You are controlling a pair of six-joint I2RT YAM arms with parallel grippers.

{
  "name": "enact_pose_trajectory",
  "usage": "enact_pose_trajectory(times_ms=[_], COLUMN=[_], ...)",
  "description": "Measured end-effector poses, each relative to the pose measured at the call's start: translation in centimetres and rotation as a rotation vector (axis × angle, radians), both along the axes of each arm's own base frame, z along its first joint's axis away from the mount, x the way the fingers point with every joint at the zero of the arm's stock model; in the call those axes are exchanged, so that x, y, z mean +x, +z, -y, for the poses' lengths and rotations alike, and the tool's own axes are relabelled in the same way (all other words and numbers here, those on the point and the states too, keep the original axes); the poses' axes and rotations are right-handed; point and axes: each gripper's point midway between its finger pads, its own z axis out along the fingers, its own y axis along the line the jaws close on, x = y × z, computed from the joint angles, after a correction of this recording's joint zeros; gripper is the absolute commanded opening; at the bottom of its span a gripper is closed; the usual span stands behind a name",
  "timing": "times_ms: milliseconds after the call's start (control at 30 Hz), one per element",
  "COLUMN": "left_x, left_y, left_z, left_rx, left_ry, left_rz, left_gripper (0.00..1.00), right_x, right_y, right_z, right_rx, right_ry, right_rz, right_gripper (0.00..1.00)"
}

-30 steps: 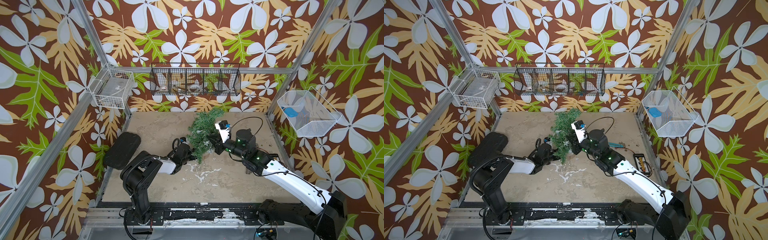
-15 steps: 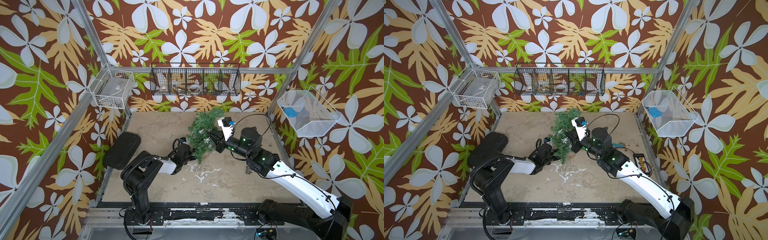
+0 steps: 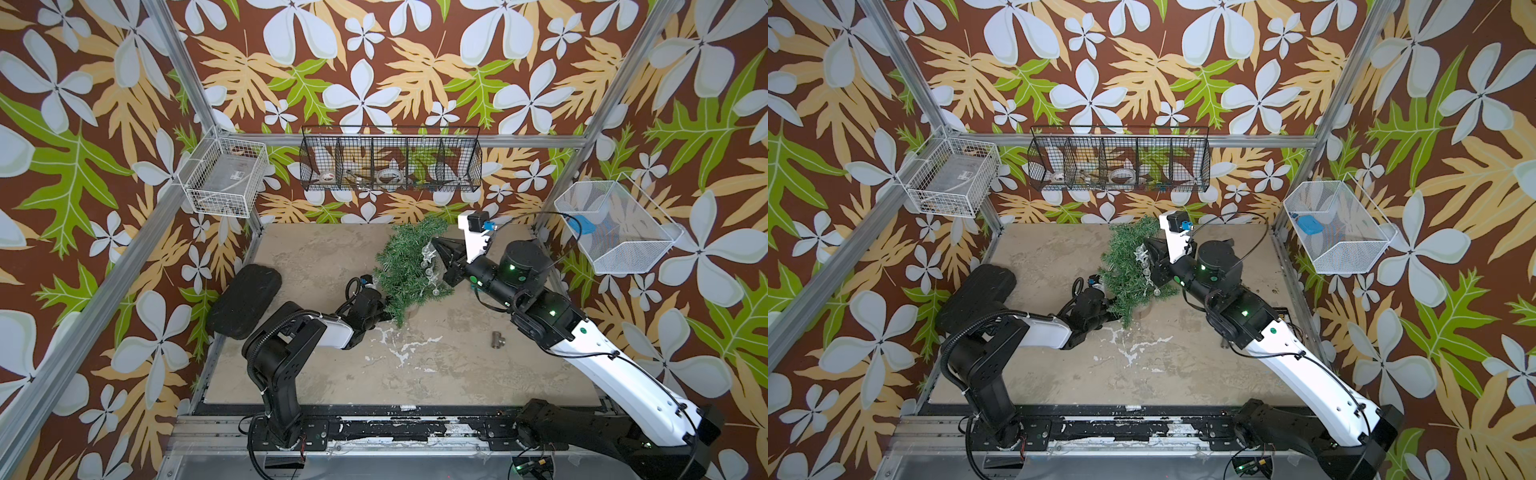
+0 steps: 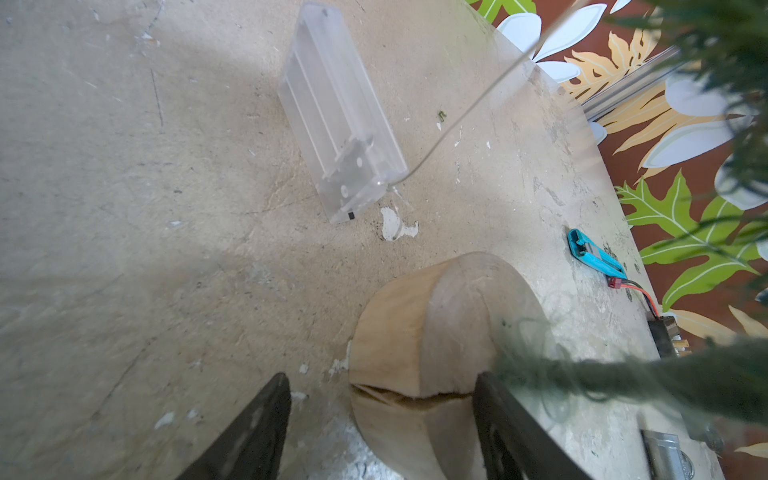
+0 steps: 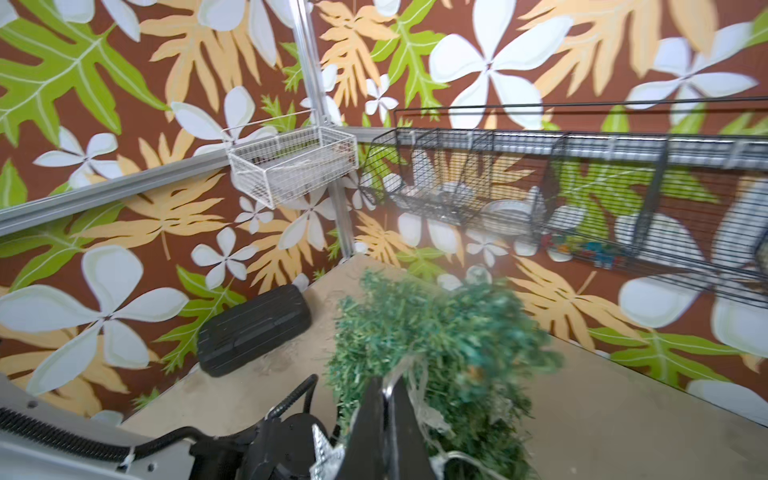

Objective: Remove string lights from the small christmas tree
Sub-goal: Remove the light string from the Christmas tree.

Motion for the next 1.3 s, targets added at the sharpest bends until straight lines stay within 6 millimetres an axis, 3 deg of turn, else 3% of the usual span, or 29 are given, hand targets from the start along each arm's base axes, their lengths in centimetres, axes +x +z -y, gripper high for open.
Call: enact_pose_trajectory(times_ms=[167,267,367,533,800,967,1100,1300], left_x=[0.0,0.0,-0.1,-0.2,-0.4,-0.5,-0.5,-0.3], left_y=[0.0,0.0,-0.1,0.0,0.1,0.0,-0.1,-0.1], left_z=[-0.1,-0.2,-0.2,-0.3,-0.5,-0.5,-0.4,-0.1], left_rx=[0.003,0.002,0.003,0.004,0.009,0.008,0.002,-0.008], left_ry=[0.004,0.006,0.006,0.006,0.005,0.003,-0.001,-0.007], left_rz=[0.002,0.003,0.003,0.002,-0.001,0.001,0.004,0.012], left_gripper=[0.71,0.71,0.71,0.71,0.71,0.71,0.71,0.71], right_x=[1.2,1.8,2.7,4.4,10.4,13.6,16.3,18.9], right_y=[0.3,0.4,0.2,-0.2,1.0,4.4,6.0,8.7], right_z=[6.1,8.2,9.1,8.3,10.5,8.6,7.2,2.1], right_rx=[0.022,0.023,0.026,0.022,0.073,0.119,0.161,0.211], right_ry=[-0.185,-0.245,-0.275,-0.255,-0.306,-0.234,-0.188,-0.06], right_rz=[-0.007,-0.007,-0.022,-0.05,-0.093,-0.06,-0.051,-0.03], right_gripper=[0.0,0.0,0.0,0.0,0.0,0.0,0.0,0.0])
